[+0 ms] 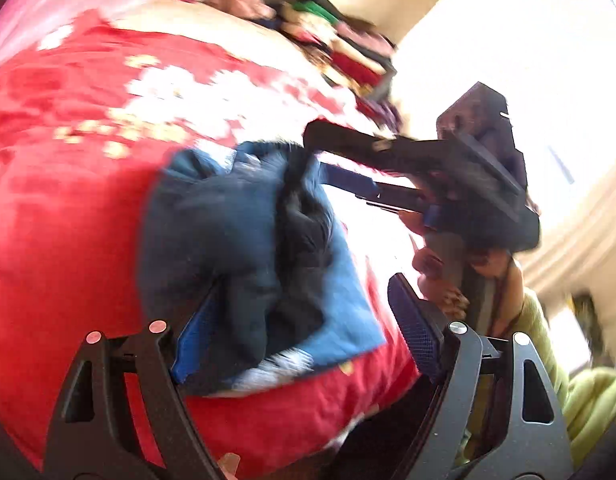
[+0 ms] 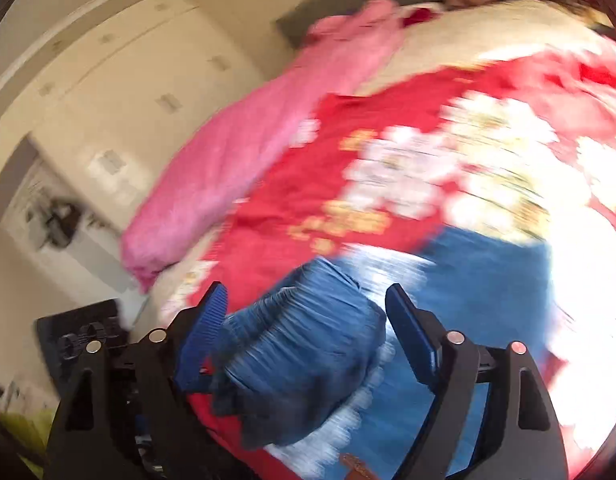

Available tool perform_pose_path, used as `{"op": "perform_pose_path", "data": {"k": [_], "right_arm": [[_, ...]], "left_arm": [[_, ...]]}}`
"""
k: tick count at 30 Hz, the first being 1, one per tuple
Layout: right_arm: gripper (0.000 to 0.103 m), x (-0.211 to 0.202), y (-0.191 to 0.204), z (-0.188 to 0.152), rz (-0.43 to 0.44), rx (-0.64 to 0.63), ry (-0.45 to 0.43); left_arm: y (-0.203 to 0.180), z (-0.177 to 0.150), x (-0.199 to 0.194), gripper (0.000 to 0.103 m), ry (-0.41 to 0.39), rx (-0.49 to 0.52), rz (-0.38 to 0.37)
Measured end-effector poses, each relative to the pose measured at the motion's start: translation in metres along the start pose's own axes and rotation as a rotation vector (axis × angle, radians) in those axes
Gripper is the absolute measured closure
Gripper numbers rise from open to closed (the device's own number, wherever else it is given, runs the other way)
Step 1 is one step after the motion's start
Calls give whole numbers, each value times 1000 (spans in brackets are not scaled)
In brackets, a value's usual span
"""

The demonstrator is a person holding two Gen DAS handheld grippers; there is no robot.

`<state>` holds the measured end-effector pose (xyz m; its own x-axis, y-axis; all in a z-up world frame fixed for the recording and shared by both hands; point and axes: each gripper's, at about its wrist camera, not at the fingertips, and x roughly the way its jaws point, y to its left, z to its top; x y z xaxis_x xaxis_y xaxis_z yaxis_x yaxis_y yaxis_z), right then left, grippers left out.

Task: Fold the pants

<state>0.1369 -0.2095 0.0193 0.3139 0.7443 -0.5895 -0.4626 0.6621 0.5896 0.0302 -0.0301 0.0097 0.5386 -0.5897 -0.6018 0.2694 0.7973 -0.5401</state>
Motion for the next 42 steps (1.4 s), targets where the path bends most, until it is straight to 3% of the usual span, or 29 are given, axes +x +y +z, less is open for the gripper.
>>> {"op": "perform_pose_path", "data": {"k": [5,10,11,12,13,17,20,23,25,29,34,37,42], "right_arm": [[22,-18,-37,-30,-4,143,11],[19,0,-32,-29,-38,114,60],[24,7,-27,-30,-47,95,83],[58,18,-21,-30,-31,72,106],[69,22,-15,-29,-6,48,104],[73,9,-1,-23,65,-7,27],[73,17,-19,-26,-56,31,75],[63,19,-36,-33,-68,97,77],[53,12,-34,-34,-76,91,56],[45,-11,-20,-32,-127,47,-8],[15,-38,-13,-35,-160,38,-62],[14,-49,-11,-43,-171,30,-69],[14,-67,-11,-61,-228,12,-72]], "left_arm": [[-17,-19,32,27,106,66,17],[-19,-28,36,26,118,92,51],[-18,-29,35,26,116,87,52],[-17,-29,33,26,114,81,54],[-19,-31,32,25,113,81,60],[-23,-29,29,23,100,95,84],[-23,-29,30,23,105,93,87],[-24,-30,32,23,116,97,97],[-25,-30,32,23,117,106,103],[-26,-28,26,19,111,100,107],[-29,-28,18,16,103,109,124],[-30,-28,12,10,95,113,139],[-27,-24,-3,10,59,101,162]]}}
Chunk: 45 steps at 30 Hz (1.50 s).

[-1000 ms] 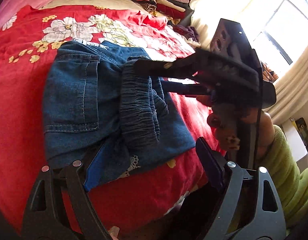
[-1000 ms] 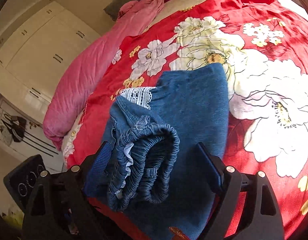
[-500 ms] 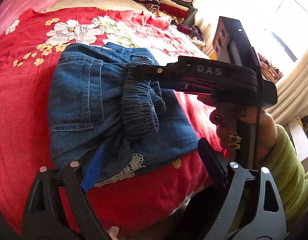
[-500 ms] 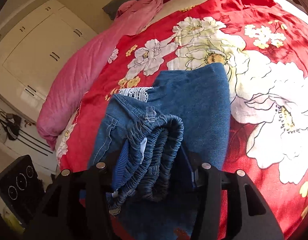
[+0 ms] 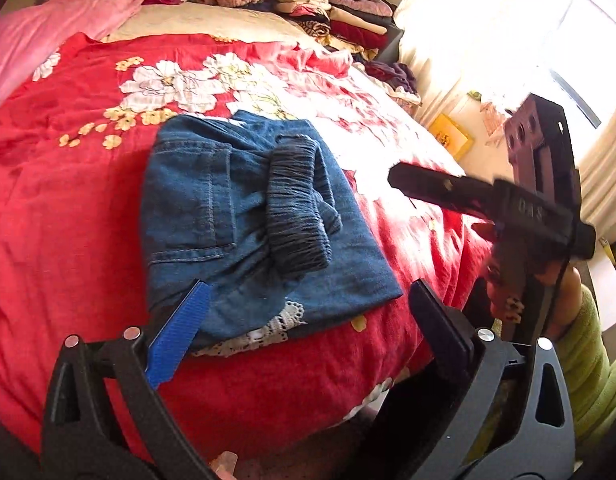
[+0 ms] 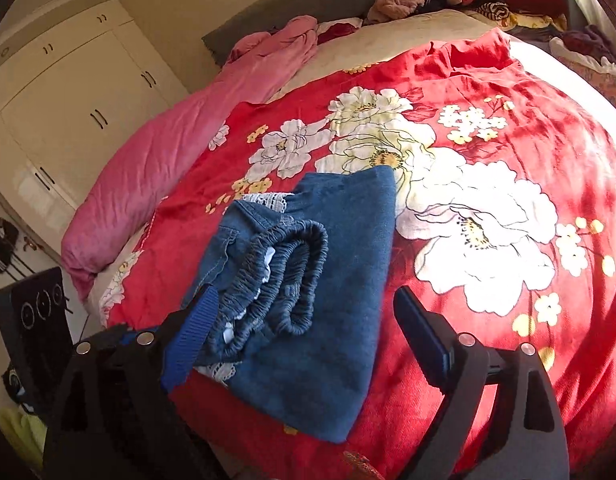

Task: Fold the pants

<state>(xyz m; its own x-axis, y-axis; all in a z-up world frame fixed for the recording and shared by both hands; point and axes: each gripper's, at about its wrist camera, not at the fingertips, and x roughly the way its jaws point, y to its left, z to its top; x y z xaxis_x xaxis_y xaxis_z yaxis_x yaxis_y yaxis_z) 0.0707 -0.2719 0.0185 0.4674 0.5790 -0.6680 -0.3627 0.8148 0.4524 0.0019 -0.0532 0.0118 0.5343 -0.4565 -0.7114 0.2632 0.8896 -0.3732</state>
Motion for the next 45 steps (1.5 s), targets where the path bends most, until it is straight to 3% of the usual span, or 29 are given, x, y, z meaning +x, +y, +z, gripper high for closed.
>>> {"op": "perform_pose_path", "data": {"k": [4,9,14,17,24,26,28,29,33,34,37,45], "right_arm": [[14,-11,-9,-9,-39,7,-13],[15,-7,-19,-10,-54,42,-7],[26,20,-18,-4,-49,29,49],[28,37,-17,0,-37,26,83],[29,70,-21,5,-7,26,151],[31,78,-20,7,1,19,161],[34,83,-16,10,7,0,161],[36,86,-14,11,6,-14,163],[77,91,-4,13,46,-70,165],[79,88,1,13,39,-92,150],[82,77,13,18,31,-139,108],[83,74,23,47,14,-184,33]], "left_arm": [[18,5,-11,10,-39,-35,42],[65,19,-8,10,-50,-155,138],[101,32,9,10,-31,-230,155],[103,39,23,10,-11,-218,133],[93,49,57,11,26,-173,159],[89,52,59,21,24,-158,152],[84,54,62,42,26,-145,143],[82,55,64,46,27,-144,139],[74,58,67,63,19,-131,146],[70,59,66,71,15,-115,152],[64,65,57,78,-8,-89,151],[65,93,37,79,-88,-64,177]]}}
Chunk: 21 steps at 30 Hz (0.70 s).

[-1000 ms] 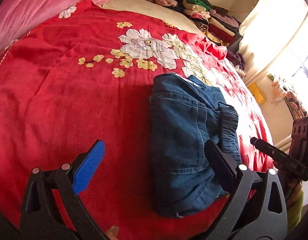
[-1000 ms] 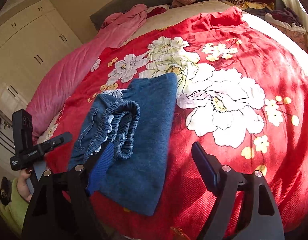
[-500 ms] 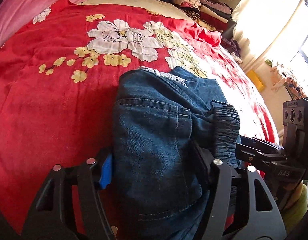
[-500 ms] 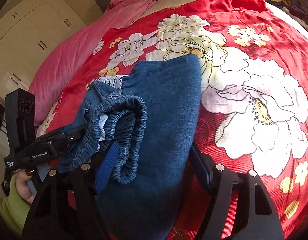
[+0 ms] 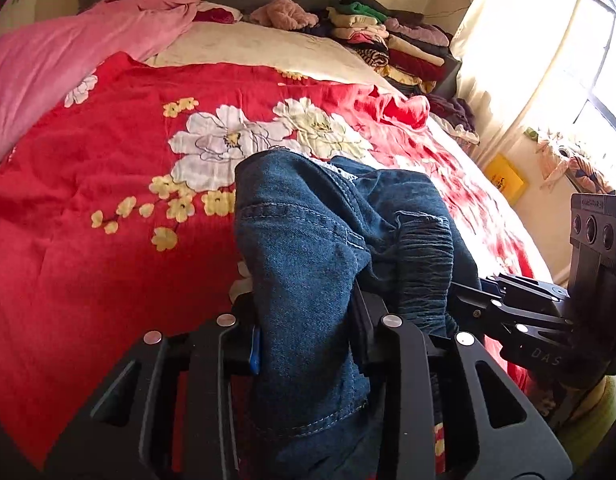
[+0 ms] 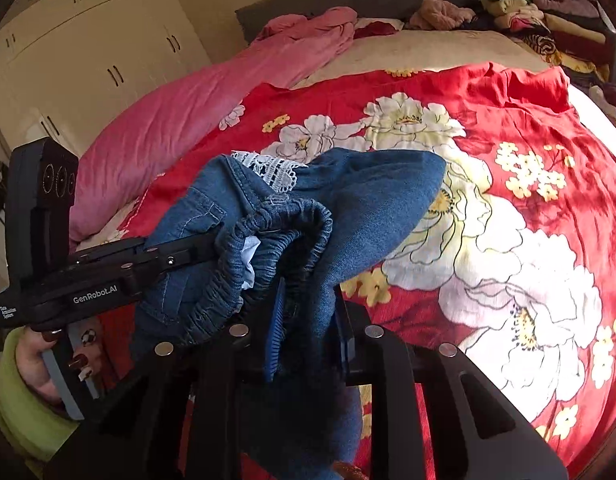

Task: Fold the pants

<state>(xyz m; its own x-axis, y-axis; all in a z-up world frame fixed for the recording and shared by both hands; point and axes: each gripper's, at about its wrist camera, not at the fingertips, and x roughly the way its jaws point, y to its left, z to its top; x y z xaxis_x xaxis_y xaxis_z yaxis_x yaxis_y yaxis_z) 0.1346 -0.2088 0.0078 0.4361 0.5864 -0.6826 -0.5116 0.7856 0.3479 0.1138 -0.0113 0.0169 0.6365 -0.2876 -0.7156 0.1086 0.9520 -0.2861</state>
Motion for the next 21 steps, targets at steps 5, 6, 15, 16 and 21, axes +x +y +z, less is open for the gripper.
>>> {"op": "perform_pose_path", "data": {"k": [5,6,15,16,21], "right_arm": [[83,12,-3,11,-28,-2,0],[83,15,-3,12,-35,-1,5],[55,38,-27,-2,-133,87,92],[53,37,-28,-3,-133,95,92],[40,16,-22,-5,-147,85,31]], "left_arm": [[2,9,10,79,-10,6,37],[5,9,15,79,-5,-1,42],[18,-4,35,62,49,-24,96],[18,-5,35,60,50,-25,99],[17,-4,23,43,32,-36,81]]}}
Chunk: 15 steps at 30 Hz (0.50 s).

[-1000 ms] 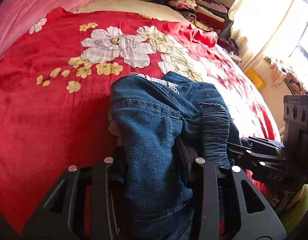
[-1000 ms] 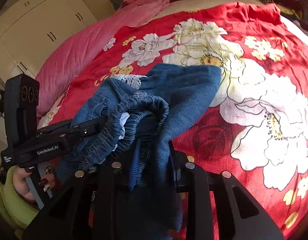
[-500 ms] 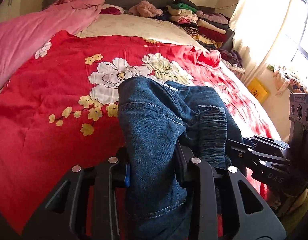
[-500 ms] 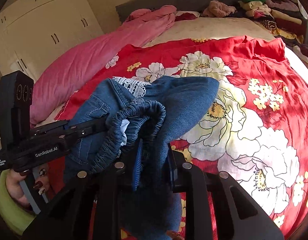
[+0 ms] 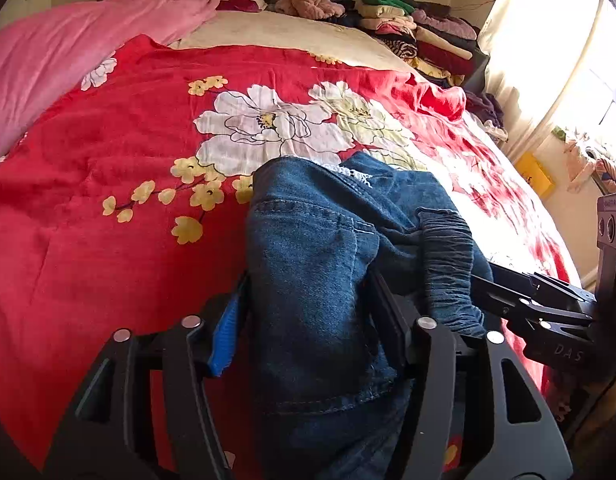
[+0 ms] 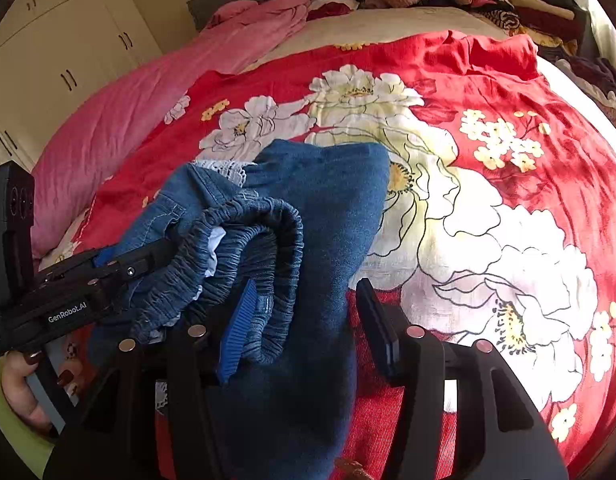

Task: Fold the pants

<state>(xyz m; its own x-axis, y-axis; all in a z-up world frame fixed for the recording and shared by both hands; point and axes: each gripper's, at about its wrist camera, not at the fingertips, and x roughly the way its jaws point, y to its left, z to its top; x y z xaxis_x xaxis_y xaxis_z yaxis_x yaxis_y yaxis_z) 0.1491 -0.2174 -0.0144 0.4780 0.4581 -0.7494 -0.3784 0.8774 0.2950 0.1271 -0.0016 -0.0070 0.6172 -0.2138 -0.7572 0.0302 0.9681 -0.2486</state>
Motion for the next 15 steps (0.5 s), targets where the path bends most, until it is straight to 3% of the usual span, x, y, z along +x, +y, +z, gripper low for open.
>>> {"op": "perform_pose_path", "data": {"k": [1,5,6,15], "right_arm": [[26,-9,0,-1,-10,1,-23],[11,-47,2,-6,-9,12,-112],[7,-57,4,-8,-17,9,-133],[5,-114,20,-45,-74,-36,-211]], "left_arm": [[-1,0,-6,33,-13,-4,-4],[-5,-5,-39,18,-74,-1,-6],[-7,-8,-47,10,-86,4,-5],[-20,-51,-100,10,-135,40,38]]}}
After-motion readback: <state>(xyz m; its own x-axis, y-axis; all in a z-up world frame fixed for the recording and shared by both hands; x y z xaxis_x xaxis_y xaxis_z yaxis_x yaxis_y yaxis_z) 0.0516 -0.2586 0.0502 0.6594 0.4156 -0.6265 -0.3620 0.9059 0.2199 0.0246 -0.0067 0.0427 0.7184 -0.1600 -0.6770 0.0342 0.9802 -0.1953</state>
